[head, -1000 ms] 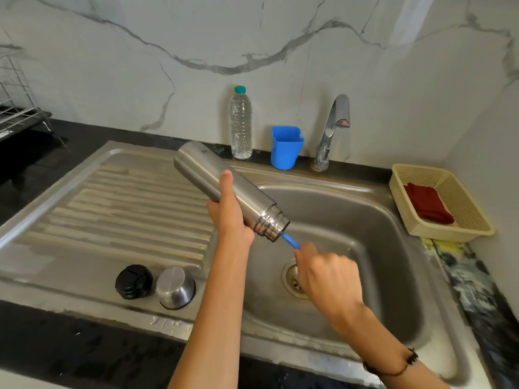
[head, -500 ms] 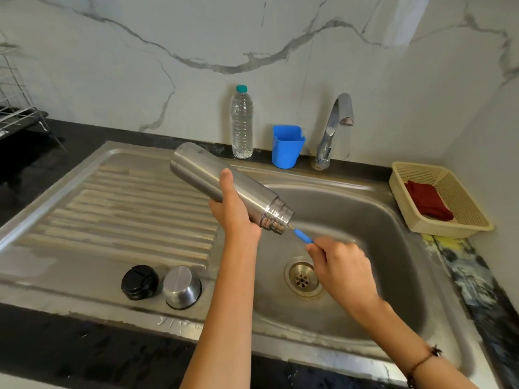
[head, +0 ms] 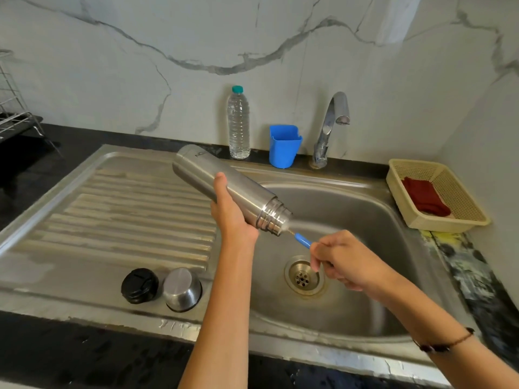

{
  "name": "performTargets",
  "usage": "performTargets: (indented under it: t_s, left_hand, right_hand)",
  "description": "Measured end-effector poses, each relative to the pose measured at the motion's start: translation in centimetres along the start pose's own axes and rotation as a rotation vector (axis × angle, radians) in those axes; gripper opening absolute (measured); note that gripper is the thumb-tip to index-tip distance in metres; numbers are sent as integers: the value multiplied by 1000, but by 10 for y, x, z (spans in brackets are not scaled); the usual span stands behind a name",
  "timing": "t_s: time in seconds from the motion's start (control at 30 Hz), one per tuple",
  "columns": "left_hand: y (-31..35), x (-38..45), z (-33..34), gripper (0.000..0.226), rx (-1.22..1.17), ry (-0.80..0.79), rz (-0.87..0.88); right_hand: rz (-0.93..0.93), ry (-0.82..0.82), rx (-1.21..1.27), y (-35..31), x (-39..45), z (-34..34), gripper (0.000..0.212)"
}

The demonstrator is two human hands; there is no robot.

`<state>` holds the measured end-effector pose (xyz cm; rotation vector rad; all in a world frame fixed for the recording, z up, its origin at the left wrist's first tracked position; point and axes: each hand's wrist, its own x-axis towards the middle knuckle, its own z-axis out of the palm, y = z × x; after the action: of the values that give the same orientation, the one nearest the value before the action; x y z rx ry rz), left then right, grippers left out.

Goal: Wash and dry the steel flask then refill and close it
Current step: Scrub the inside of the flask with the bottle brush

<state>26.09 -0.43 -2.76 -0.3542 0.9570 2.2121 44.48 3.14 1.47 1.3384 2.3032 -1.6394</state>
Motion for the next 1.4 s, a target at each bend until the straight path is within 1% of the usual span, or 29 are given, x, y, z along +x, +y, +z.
performTargets:
  t_s: [0.1,0.17,0.27,0.37,0.47,0.57,0.67,0.73,0.77,0.8,0.87,0.93,0.97,1.0,1.1,1.17,1.2,1.3,1.4]
  left_hand:
    - [-6,3,-1,69,5,-29,-10]
    - [-12,2,0,68,25,-72,-5]
    - [-5,4,-3,61,-24,-107,1]
    - [-6,5,-7,59,-47,-119,-11]
    - [-14,-1,-3,67,-8,-159,-18]
    - [-9,3,-4,75,-50,-166,-10]
    - [-12,4,-4,67,-29,-139,-19]
    - [-17,3,-2,60,5,-133,-37]
    - [-16,4,-2,59,11,-126,-36]
    - [-13,7,-3,60,8,-116,-27]
    - [-6,13,-7,65,-17,-93,-24]
    - [-8,15,-9,73,-7,-74,-34]
    - [-12,13,-8,73,9,-63,-30]
    - [-15,12,-6,71,19,-55,-27]
    - [-12,14,-8,67,6,-53,-27]
    - [-8,17,-11,65,-19,-43,-19]
    - [-9,17,-12,67,-17,-32,-24]
    - [-19,10,-7,72,49,-29,-27]
    - [-15,14,-9,67,41,-23,-20]
  right_hand:
    - [59,-97,67,-3,0,-1,33]
    - [57,-110,96,-5,2,3,32]
    - [29,-134,61,1,-4,-3,33]
    - [56,-200,48,5,-4,-10,37]
    - [45,-211,44,-2,5,-3,37]
    - [61,-243,-5,-2,1,-10,39]
    - [87,-247,-35,-5,-1,-15,36]
    - [59,-169,-39,-12,4,-6,33]
    - [21,-101,-87,-12,6,0,35]
    - [-42,-10,-196,-9,5,5,39]
    - [-178,185,-547,1,-2,13,42]
    - [-300,368,-829,4,-7,19,34]
    - [-345,436,-917,4,-6,22,30]
    - [-358,460,-992,2,-4,26,26]
    - [-442,502,-1072,7,-3,31,15]
    - [-484,565,-1069,20,-3,27,29]
    - [-470,590,-1058,22,-3,26,34]
    - [-427,602,-1022,21,4,30,35]
    - [-419,626,-1012,32,1,29,37]
